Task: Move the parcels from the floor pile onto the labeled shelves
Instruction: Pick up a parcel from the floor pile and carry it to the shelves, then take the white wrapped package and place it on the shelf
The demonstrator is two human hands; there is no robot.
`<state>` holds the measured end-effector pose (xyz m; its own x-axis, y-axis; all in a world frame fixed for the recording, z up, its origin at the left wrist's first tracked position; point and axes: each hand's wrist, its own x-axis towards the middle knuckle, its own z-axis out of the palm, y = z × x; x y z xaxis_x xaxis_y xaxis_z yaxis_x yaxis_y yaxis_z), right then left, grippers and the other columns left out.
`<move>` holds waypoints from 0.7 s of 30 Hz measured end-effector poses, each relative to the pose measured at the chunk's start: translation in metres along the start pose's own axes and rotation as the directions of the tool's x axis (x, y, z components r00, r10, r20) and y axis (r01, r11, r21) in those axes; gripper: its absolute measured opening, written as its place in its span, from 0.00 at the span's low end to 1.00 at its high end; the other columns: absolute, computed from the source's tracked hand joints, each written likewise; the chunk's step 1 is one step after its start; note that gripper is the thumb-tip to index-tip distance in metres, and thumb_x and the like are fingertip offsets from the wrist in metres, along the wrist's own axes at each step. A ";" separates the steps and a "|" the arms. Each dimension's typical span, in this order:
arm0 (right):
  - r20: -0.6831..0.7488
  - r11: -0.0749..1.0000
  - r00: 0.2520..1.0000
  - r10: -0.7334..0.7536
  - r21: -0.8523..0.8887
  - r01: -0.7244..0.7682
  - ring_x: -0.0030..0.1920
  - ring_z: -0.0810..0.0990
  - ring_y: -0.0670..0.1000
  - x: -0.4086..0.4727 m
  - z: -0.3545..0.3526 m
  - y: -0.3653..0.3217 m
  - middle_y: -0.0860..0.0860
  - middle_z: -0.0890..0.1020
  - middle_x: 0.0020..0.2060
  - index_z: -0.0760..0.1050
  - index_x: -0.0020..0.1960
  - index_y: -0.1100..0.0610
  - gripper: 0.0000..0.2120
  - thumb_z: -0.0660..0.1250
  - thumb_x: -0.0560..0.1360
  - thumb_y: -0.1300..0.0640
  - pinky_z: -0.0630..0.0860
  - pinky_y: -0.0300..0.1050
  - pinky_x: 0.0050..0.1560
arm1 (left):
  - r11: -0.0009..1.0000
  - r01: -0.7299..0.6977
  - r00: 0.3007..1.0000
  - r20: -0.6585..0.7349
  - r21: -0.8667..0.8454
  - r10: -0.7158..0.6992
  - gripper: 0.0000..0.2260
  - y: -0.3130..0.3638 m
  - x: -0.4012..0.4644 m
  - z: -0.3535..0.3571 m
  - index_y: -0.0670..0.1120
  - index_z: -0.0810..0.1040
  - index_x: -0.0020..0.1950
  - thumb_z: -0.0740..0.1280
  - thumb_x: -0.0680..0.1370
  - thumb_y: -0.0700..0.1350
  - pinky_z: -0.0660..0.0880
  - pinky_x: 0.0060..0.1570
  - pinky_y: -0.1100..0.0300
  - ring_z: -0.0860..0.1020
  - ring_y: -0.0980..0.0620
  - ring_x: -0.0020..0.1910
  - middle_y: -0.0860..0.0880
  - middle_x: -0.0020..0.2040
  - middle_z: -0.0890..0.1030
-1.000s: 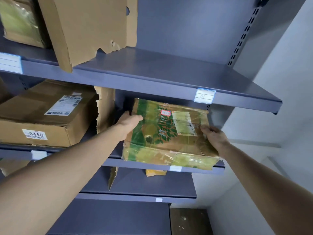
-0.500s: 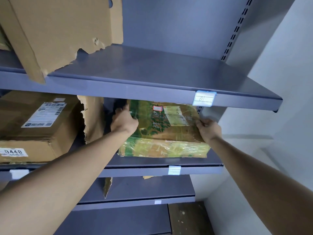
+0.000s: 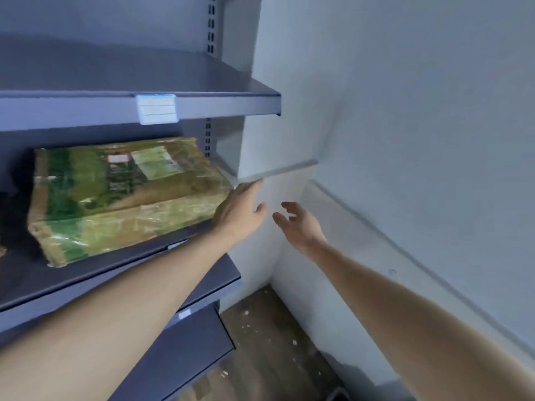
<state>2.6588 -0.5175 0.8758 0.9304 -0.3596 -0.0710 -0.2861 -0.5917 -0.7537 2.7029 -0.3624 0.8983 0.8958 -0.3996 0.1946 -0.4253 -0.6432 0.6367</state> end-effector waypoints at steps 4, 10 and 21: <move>-0.073 0.975 0.973 0.219 -0.024 -0.221 0.69 0.76 0.55 -0.062 -0.066 0.093 0.53 0.73 0.73 0.68 0.76 0.53 0.25 0.65 0.81 0.48 0.76 0.47 0.64 | 1.000 0.004 0.935 0.354 -0.012 0.000 0.32 0.060 -0.020 0.083 0.52 0.47 0.82 0.61 0.82 0.52 0.68 0.68 0.49 0.65 0.44 0.75 0.47 0.80 0.59; -0.178 0.863 0.845 0.505 0.068 -0.501 0.69 0.76 0.53 -0.198 -0.149 0.235 0.53 0.74 0.73 0.68 0.76 0.55 0.25 0.66 0.81 0.51 0.71 0.39 0.59 | 0.997 0.019 0.768 0.639 -0.078 0.035 0.28 0.152 -0.095 0.201 0.52 0.58 0.80 0.63 0.81 0.51 0.66 0.70 0.51 0.69 0.45 0.71 0.46 0.76 0.67; -0.126 0.621 0.621 0.773 0.344 -0.704 0.63 0.81 0.55 -0.457 -0.185 0.442 0.55 0.80 0.65 0.73 0.71 0.59 0.22 0.67 0.80 0.52 0.77 0.53 0.67 | 0.993 0.022 0.574 0.814 -0.120 0.085 0.18 0.256 -0.319 0.359 0.48 0.74 0.70 0.64 0.80 0.46 0.71 0.52 0.65 0.76 0.54 0.57 0.49 0.63 0.78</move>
<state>2.0645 -0.7484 0.6960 0.3279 -0.7719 -0.5447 -0.7540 0.1336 -0.6432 2.2621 -0.6338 0.7310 0.3727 -0.8162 -0.4414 -0.3870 -0.5691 0.7255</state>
